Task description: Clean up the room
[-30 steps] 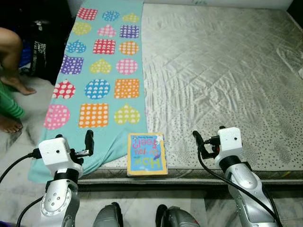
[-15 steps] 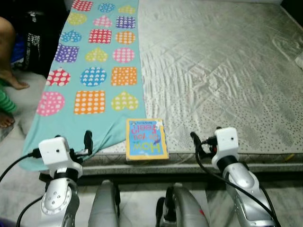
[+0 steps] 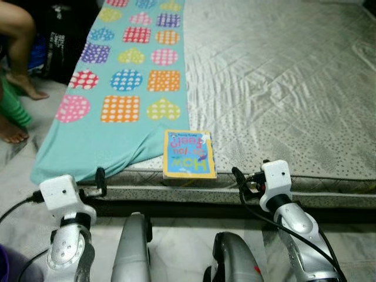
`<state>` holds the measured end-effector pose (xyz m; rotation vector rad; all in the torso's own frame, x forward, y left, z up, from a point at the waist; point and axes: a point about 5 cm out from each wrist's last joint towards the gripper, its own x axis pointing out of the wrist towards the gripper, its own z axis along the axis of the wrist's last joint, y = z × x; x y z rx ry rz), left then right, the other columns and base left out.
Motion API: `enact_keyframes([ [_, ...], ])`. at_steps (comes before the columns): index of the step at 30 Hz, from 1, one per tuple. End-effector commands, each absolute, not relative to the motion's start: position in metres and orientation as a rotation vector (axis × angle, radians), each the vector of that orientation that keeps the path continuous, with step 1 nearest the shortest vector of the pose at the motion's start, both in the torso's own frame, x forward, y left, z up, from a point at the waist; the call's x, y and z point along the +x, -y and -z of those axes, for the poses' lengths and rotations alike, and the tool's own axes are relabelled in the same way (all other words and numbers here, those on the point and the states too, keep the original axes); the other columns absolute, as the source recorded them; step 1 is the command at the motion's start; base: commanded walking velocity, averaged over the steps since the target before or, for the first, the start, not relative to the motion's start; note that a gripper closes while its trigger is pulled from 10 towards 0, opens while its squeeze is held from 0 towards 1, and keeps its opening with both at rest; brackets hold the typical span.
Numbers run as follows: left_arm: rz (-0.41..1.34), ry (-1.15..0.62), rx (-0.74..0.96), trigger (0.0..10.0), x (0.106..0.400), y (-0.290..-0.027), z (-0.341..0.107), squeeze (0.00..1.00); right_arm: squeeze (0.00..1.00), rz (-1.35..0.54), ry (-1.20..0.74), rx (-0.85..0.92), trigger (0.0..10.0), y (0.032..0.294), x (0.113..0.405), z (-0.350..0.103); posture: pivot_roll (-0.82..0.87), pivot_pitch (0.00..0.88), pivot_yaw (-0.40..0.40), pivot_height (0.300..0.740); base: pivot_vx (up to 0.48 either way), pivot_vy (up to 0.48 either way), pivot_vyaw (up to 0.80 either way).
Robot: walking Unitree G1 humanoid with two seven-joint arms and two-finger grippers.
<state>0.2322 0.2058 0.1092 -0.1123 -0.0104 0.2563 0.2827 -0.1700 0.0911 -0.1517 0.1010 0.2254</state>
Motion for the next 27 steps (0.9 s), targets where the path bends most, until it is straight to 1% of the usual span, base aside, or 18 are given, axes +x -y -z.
enact_keyframes([
  [1,-0.258,0.012,-0.104,10.0,0.2296,-0.2068,-0.1093,0.0,0.0,-0.223,-0.099,-0.159,10.0,0.1731,0.2822,-0.0911,0.07,0.245,-0.044,0.615,0.0,0.0,0.0],
  [12,-0.22,0.015,-0.103,10.0,0.2293,-0.2008,-0.1102,0.0,0.0,-0.236,-0.1,-0.154,10.0,0.1716,0.2818,-0.0906,0.07,0.25,-0.041,0.615,0.36,0.0,0.0],
  [27,-0.205,0.009,-0.114,10.0,0.2301,-0.2001,-0.1091,0.0,0.0,-0.239,-0.101,-0.159,10.0,0.1714,0.2815,-0.0904,0.06,0.259,-0.042,0.615,0.438,0.0,0.0],
])
